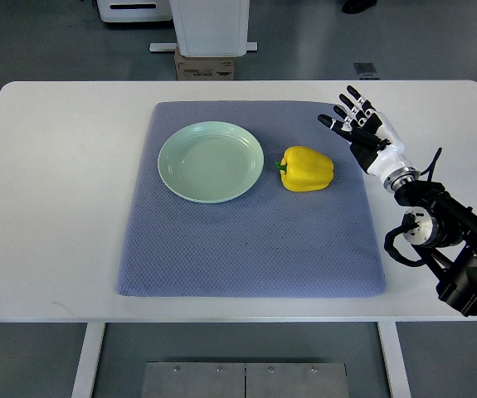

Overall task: Place yellow pepper on plate with right hand
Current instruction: 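Move the right hand over the yellow pepper, fingers open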

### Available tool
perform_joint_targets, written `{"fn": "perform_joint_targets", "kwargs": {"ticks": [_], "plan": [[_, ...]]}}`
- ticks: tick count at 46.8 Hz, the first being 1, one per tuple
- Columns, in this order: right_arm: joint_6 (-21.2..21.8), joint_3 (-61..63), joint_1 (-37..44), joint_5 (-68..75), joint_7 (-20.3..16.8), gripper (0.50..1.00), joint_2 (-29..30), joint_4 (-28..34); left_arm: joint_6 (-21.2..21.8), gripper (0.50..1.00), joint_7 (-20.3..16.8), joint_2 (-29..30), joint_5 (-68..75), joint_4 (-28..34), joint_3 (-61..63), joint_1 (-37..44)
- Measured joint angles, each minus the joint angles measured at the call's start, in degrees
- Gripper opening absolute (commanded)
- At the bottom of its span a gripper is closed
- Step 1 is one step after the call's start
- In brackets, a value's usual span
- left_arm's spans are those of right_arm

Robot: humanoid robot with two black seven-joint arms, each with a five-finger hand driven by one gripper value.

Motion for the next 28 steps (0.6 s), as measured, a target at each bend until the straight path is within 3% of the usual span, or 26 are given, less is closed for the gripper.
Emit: {"fn": "perform_joint_targets", "kwargs": {"ticks": [11, 20, 28], "plan": [[2.81, -6.37, 3.65, -0.79, 0.51, 0.918, -4.54, 1.59, 0.00, 1.000, 0.00, 0.00, 0.00, 0.00, 0.00, -0.01], [2.73, -17.05, 9.25, -5.14, 4.59, 0.918, -8.83, 1.78, 0.00, 1.000, 0.00, 0.00, 0.00, 0.00, 0.00, -0.03], [2.59, -26.59, 15.27, -8.83, 6.01, 0.899, -11.15, 1.99, -0.01, 1.000, 0.00, 0.00, 0.00, 0.00, 0.00, -0.04]]}}
